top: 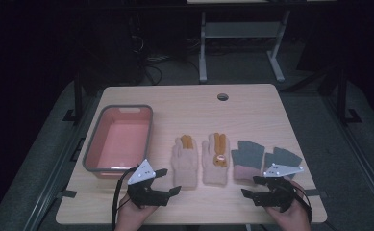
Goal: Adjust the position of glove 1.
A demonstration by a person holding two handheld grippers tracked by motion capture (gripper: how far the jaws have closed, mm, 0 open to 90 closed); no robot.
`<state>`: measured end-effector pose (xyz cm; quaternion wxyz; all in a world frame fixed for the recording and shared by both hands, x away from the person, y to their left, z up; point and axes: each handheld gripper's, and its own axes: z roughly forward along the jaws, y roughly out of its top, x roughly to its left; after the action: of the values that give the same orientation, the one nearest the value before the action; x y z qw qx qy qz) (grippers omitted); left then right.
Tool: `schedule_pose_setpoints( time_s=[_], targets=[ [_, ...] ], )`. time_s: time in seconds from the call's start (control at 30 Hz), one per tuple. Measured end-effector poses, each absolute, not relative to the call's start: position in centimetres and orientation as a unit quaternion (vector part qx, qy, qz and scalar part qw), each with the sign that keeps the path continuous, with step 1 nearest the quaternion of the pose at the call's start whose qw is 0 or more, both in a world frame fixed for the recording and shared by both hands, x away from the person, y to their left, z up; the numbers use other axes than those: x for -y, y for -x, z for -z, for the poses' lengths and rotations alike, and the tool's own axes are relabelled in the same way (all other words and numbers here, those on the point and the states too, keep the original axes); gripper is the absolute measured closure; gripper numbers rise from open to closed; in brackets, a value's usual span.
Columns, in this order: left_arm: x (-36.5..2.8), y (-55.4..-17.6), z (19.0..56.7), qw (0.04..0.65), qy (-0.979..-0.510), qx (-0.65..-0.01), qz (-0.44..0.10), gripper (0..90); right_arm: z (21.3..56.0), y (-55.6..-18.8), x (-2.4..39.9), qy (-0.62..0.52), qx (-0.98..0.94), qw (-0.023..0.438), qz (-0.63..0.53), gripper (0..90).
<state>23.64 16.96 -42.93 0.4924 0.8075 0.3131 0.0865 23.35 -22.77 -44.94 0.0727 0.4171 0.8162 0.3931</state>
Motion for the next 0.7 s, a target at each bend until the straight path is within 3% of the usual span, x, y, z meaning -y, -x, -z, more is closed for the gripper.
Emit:
schedule_pose_setpoints(
  time_s=[0.7],
  targets=[
    [-16.9,-23.7,43.0,0.493,-0.808,-0.312,-0.086,22.5,43.2,-24.7,20.5,-0.379,-0.837,0.081,-0.386,30.2]
  ],
)
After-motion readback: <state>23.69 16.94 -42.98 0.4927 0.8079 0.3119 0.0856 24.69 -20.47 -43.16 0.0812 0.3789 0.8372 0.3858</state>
